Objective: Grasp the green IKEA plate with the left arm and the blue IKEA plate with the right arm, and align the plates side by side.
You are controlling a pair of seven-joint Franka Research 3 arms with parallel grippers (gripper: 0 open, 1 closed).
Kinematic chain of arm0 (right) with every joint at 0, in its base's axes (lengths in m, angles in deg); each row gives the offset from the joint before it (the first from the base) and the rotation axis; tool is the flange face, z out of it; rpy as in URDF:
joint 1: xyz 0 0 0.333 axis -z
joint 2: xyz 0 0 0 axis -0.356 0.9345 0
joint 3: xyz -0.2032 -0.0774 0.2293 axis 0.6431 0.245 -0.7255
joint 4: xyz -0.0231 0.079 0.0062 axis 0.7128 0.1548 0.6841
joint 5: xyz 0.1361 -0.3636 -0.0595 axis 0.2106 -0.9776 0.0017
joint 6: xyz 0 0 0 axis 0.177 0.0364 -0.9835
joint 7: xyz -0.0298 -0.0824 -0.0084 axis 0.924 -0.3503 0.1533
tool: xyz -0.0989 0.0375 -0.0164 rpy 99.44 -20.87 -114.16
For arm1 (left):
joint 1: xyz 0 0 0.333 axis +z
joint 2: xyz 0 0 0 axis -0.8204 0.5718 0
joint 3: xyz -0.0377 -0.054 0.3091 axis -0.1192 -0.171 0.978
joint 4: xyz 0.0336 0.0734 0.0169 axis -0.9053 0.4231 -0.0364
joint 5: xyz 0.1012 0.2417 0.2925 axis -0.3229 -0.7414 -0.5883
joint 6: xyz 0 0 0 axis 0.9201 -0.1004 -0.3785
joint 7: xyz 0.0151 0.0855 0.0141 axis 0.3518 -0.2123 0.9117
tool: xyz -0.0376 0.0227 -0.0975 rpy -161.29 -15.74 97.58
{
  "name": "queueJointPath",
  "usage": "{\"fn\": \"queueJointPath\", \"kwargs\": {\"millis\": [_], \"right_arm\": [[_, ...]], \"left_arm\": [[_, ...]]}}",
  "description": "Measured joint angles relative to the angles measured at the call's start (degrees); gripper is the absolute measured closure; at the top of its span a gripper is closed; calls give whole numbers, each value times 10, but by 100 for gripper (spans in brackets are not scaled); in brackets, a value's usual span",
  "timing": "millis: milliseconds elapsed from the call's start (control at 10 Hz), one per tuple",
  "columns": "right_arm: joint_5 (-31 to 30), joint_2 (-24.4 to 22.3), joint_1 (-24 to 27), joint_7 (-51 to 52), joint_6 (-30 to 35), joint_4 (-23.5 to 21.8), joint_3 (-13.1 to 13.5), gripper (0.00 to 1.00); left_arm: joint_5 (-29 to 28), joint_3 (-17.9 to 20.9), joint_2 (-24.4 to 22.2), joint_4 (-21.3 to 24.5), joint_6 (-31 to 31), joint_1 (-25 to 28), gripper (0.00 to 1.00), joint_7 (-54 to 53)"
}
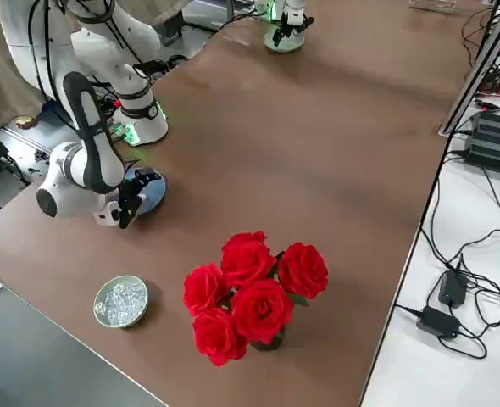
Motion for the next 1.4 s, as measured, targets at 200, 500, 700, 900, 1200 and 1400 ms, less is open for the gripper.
{"fn": "queueJointPath", "kwargs": {"millis": [200,500,700,900,1200,1400], "right_arm": [[27,11,0,13,11,1,-4,4],[51,17,0,17,23,1,-22,4],[61,19,0,18,24,1,-34,4],[80,23,-1,19,28,0,-47,4],[117,28,-27,21,29,0,-56,4],[134,29,-48,21,29,0,-57,4]], "left_arm": [[0,7,5,-10,4,1,1,0],[-17,29,28,-31,5,1,1,0],[-20,39,51,-45,9,1,1,0],[-20,46,62,-60,10,1,1,0],[-24,62,86,-91,10,0,1,0],[-36,69,101,-109,10,0,0,0]]}}
